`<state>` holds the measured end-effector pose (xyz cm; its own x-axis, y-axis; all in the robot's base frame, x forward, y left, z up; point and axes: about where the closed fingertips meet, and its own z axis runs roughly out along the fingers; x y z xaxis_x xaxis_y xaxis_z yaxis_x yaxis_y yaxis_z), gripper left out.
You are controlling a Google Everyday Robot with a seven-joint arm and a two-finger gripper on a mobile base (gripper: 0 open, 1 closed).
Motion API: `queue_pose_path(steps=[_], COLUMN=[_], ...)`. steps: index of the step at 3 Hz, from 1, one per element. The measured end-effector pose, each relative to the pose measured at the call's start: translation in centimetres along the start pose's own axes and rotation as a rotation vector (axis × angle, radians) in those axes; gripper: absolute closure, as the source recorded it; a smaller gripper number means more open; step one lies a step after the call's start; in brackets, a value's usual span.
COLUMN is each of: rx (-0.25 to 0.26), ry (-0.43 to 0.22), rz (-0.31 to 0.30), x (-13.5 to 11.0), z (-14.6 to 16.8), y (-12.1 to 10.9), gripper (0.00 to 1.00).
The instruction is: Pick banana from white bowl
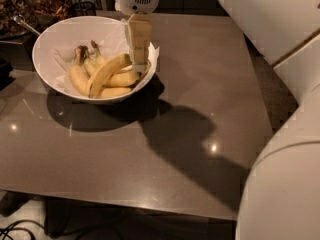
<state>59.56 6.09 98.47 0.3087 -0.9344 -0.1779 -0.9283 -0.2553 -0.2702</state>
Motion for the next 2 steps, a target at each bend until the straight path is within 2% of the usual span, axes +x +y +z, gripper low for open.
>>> queue_pose_path(steps=[1, 2], rx=[-0.028, -0.061], ry=[0.010, 0.034], rz=[-0.040, -0.081], x=[-1.2, -2.3], z=[1.8, 4.0], y=[-1.2, -2.3], gripper=[0.01, 0.12])
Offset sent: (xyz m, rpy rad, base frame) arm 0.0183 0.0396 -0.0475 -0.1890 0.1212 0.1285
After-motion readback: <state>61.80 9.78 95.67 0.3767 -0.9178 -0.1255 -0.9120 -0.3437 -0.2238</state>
